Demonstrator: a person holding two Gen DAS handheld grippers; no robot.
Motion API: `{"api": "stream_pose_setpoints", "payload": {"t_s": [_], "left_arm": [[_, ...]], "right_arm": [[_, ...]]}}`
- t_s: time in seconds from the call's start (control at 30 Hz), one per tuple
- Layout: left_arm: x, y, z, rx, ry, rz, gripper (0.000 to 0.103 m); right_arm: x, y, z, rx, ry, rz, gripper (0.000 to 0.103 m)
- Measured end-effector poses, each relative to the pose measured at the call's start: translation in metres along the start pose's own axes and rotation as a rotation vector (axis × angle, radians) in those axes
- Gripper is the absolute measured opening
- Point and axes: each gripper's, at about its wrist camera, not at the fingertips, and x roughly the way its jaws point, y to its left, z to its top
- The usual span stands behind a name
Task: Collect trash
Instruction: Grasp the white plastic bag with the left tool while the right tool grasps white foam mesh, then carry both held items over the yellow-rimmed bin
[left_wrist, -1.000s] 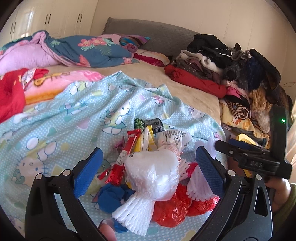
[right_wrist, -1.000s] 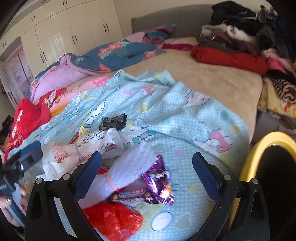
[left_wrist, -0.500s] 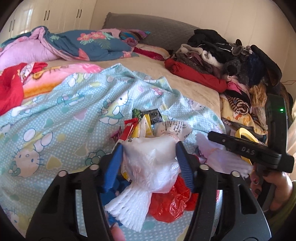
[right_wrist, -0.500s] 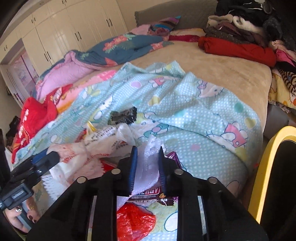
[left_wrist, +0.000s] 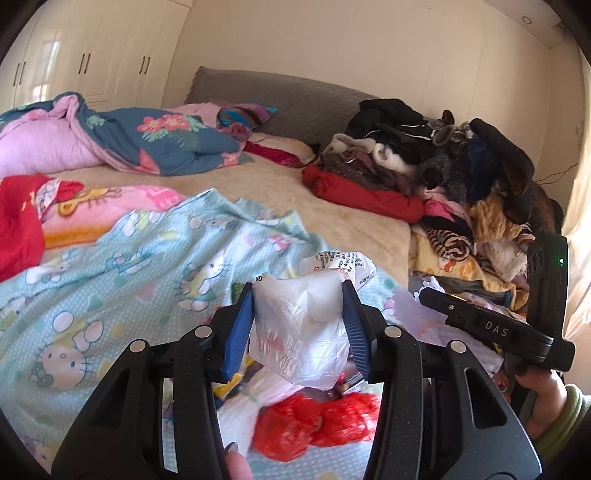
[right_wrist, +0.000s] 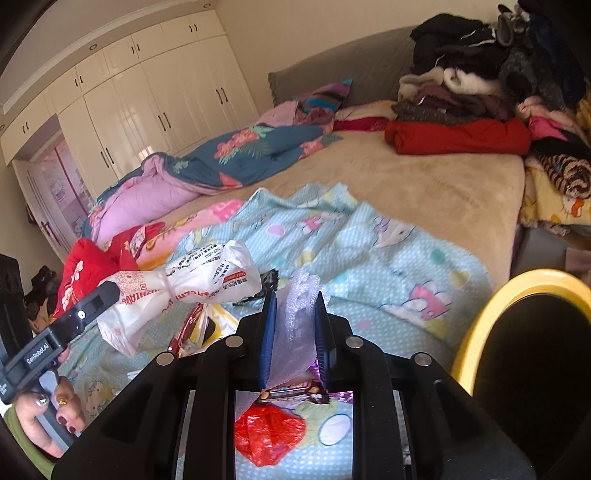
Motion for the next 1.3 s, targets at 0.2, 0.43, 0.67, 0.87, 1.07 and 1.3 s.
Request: {"api": "stream_pose_setpoints", "payload": {"t_s": [0.2,0.43,0.67,0.87,1.07,1.3], "left_arm": [[-0.002,-0.027,0.003,0.043,-0.007,-0.025,0.038],[0.002,-0.056,0.004,0.085,0.006,-0.050,0.038],[0.008,-0.087,0.003,0.131,0.019,-0.080,0.038],[0.014,-0.112,-0.001,0.163,0.031,-0.111,0.038],[0.022,-0.133,-0.007,0.187,0.051,-0.142,0.038],[0.028,-0.153,-0.015,0.210,0.069,-0.177,0.038]], "right_arm": [[-0.025,-0.017,0.003,0.017,-0.051,-0.034,0.019],[-0.054,-0.041,0.005,0.038,-0.092,-0.081,0.019],[-0.077,-0.071,0.003,0.080,-0.130,-0.135,0.019],[-0.096,-0.094,0.001,0.107,-0.161,-0.190,0.019],[-0.111,-0.120,0.000,0.155,-0.188,-0.231,0.019],[-0.126,-0.150,-0.004,0.199,-0.209,-0.302,0.019]]}}
